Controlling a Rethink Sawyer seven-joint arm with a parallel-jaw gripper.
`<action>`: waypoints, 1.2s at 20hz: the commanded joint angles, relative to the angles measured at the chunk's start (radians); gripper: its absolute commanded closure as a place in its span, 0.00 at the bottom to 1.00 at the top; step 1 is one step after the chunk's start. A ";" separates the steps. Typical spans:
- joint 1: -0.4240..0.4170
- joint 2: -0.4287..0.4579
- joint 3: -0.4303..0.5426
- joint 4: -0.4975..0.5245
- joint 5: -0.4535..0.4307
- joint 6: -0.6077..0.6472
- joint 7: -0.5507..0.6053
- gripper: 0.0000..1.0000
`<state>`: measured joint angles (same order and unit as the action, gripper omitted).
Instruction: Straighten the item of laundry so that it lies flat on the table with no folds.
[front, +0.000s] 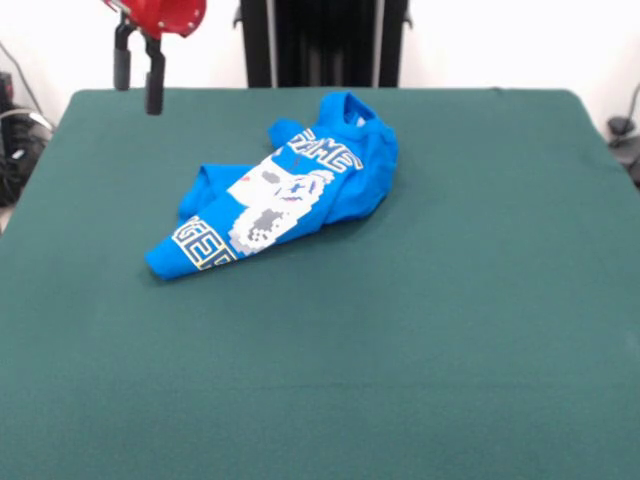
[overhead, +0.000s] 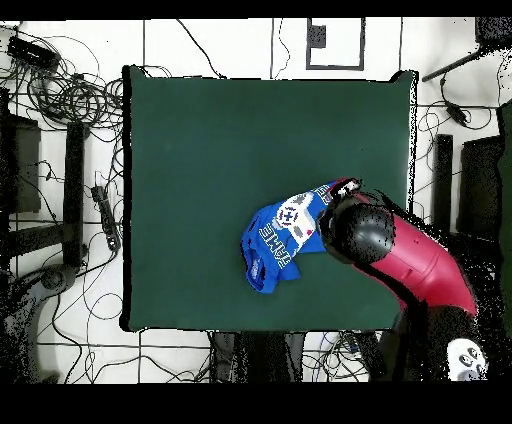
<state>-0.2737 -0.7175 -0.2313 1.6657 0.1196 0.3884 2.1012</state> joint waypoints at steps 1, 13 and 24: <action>0.059 0.058 0.103 -0.030 0.086 0.093 0.202 0.00; 0.175 0.157 0.025 -0.133 0.181 0.107 0.286 0.00; 0.302 0.241 -0.065 -0.136 0.244 0.124 0.330 0.00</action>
<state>-0.0466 -0.5490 -0.2953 1.5232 0.2994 0.3886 2.1083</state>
